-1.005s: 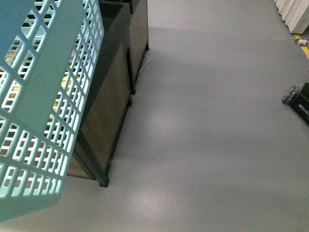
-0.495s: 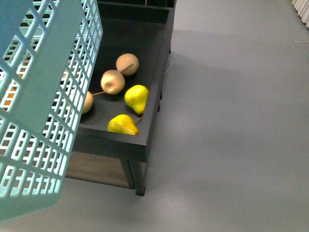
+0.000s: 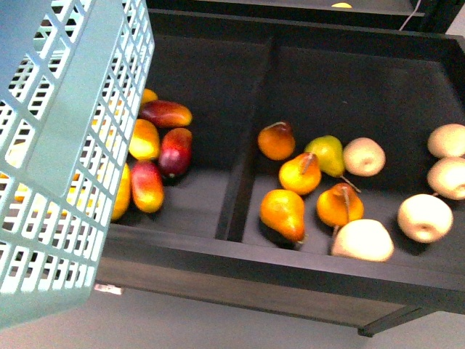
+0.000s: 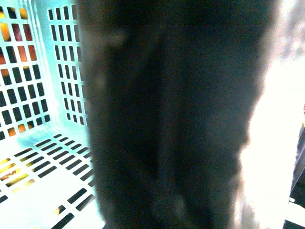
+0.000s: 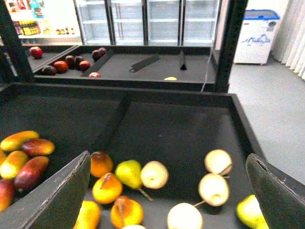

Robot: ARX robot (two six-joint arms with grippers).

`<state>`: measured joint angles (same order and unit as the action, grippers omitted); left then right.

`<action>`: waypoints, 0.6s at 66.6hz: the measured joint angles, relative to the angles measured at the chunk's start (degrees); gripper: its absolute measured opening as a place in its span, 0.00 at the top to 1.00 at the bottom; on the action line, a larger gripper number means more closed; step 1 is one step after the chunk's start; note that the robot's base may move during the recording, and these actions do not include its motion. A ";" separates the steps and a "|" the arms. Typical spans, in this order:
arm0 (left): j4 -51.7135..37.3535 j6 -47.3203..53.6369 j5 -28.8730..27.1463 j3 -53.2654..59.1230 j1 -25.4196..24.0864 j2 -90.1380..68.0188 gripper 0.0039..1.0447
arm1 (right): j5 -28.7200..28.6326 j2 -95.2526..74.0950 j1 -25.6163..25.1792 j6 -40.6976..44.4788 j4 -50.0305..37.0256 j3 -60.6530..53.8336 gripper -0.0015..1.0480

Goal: Pick mango and avocado into basket

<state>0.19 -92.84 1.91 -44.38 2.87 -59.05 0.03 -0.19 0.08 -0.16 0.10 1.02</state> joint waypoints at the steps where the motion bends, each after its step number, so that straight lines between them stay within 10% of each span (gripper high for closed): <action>1: 0.00 0.00 0.00 0.00 0.00 0.00 0.88 | 0.15 0.00 0.00 -0.02 0.00 0.00 0.08; 40: 0.00 0.02 0.13 -0.02 0.00 0.02 0.88 | 0.09 -0.04 0.00 0.02 -0.02 0.00 0.08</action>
<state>0.19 -92.82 2.04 -44.40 2.87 -59.02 0.12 -0.23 0.08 -0.14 0.08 1.02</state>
